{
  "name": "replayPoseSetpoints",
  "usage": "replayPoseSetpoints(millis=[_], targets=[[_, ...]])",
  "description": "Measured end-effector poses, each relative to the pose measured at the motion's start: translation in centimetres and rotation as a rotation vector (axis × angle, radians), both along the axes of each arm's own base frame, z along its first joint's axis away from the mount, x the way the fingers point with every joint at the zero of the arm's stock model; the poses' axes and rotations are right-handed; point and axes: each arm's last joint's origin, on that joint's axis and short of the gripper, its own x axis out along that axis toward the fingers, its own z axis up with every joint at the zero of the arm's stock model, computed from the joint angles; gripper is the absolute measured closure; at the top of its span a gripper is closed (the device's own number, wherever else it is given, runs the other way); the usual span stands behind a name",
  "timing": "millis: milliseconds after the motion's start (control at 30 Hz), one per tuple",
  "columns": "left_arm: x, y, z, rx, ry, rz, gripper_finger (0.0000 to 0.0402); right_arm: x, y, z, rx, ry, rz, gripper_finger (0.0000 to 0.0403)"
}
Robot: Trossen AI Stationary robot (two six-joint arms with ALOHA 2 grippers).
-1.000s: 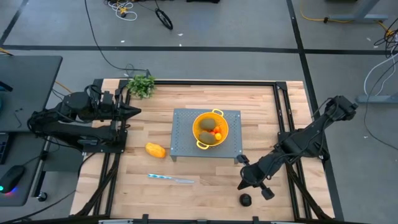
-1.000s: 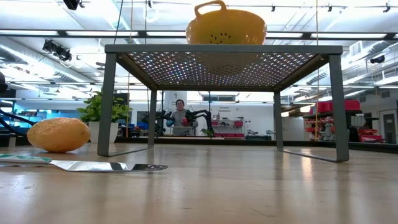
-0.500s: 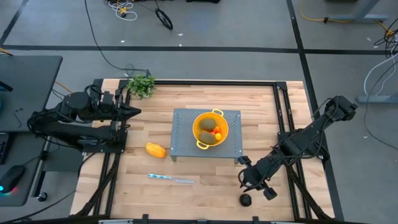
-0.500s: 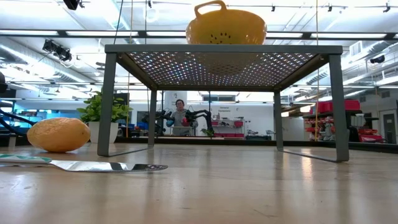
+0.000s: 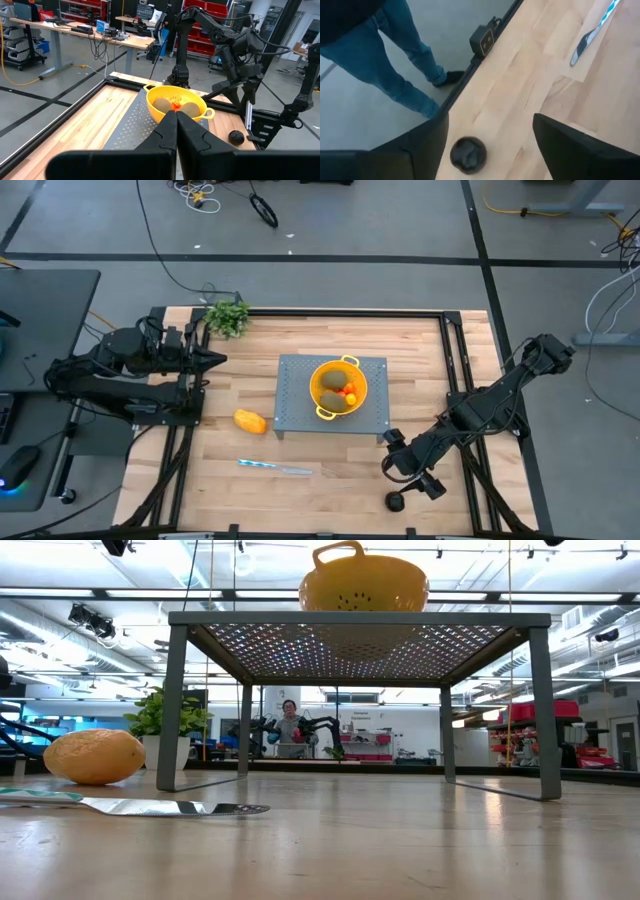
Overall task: Pick & Place Fruit
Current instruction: Put the plum into the strainer bowl on the shelf
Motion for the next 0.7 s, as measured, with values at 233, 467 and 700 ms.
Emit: replayPoseSetpoints(millis=[233, 467, 700], targets=[[0.0, 0.0, 0.0, 0.001, 0.000, 0.016, 0.0399, -0.2, -0.1, -0.2, -0.040, -0.003, 0.041, 0.0094], [0.0, 0.1, 0.0, 0.001, 0.000, 0.018, 0.0399, -0.2, 0.4, -1.3, -0.131, 0.004, 0.120, 0.0094], [0.0, 0.1, 0.0, 0.002, 0.002, 0.027, 0.0399, -0.1, 1.7, -2.6, -0.179, 0.024, 0.184, 0.0094]])
